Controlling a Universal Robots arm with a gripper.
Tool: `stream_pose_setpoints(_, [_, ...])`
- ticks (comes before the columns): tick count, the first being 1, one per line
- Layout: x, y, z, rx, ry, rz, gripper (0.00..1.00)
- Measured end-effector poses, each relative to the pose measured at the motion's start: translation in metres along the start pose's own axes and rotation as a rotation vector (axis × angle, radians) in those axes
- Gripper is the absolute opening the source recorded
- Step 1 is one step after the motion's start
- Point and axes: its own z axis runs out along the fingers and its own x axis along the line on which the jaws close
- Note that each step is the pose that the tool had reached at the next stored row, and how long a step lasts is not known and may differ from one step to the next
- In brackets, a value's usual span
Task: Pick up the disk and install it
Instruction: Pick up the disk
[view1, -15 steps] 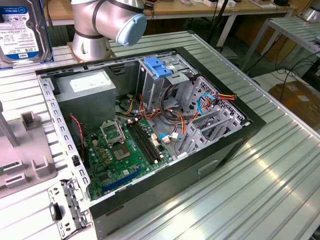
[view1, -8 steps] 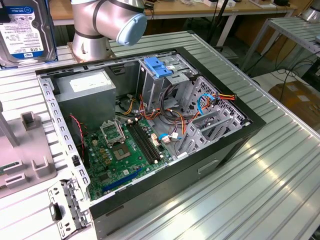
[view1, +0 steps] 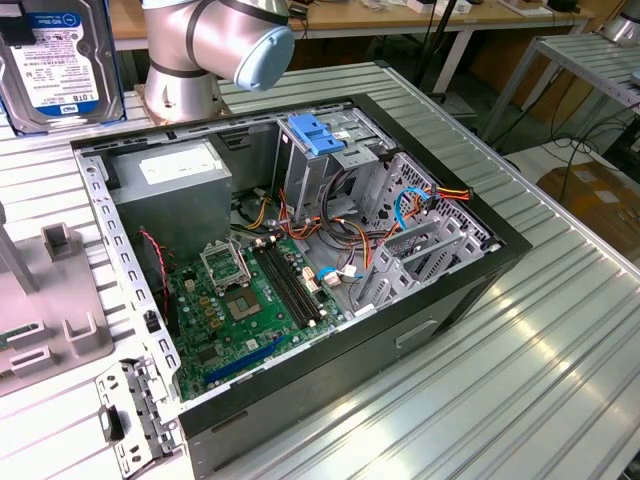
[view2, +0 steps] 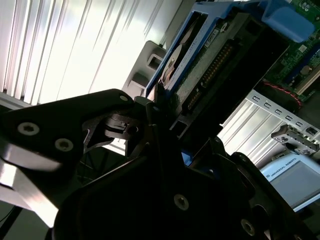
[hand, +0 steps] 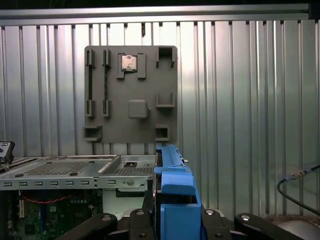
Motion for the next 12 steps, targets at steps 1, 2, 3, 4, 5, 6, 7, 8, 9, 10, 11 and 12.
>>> stream_pose_setpoints(1, [0.0001, -0.0011, 0.0000, 0.0000, 0.0000, 0.000, 0.36])
stream_pose_setpoints(2, [0.0002, -0.0024, 0.0000, 0.0000, 0.0000, 0.000, 0.36])
stream_pose_setpoints(3, [0.0002, -0.0035, 0.0000, 0.0000, 0.0000, 0.000, 0.36])
stream_pose_setpoints(4, [0.0003, -0.0048, 0.0000, 0.0000, 0.0000, 0.000, 0.36])
stream_pose_setpoints(5, [0.0004, -0.0060, 0.0000, -0.0001, 0.0000, 0.000, 0.36])
stream_pose_setpoints(6, [0.0004, -0.0073, 0.0000, 0.0000, 0.0000, 0.000, 0.36])
stream_pose_setpoints(7, [0.0005, -0.0085, 0.0000, 0.0000, 0.0000, 0.000, 0.36])
stream_pose_setpoints(8, [0.0005, -0.0098, 0.0001, 0.0000, 0.0000, 0.000, 0.36])
stream_pose_setpoints(9, [0.0006, -0.0112, 0.0000, 0.0000, 0.0000, 0.000, 0.36])
stream_pose_setpoints(10, [0.0006, -0.0125, 0.0000, -0.0001, 0.0001, 0.000, 0.36])
stream_pose_setpoints(11, [0.0007, -0.0139, 0.0000, 0.0000, 0.0000, 0.000, 0.36])
stream_pose_setpoints(12, [0.0007, -0.0162, 0.0001, -0.0001, 0.0000, 0.000, 0.36])
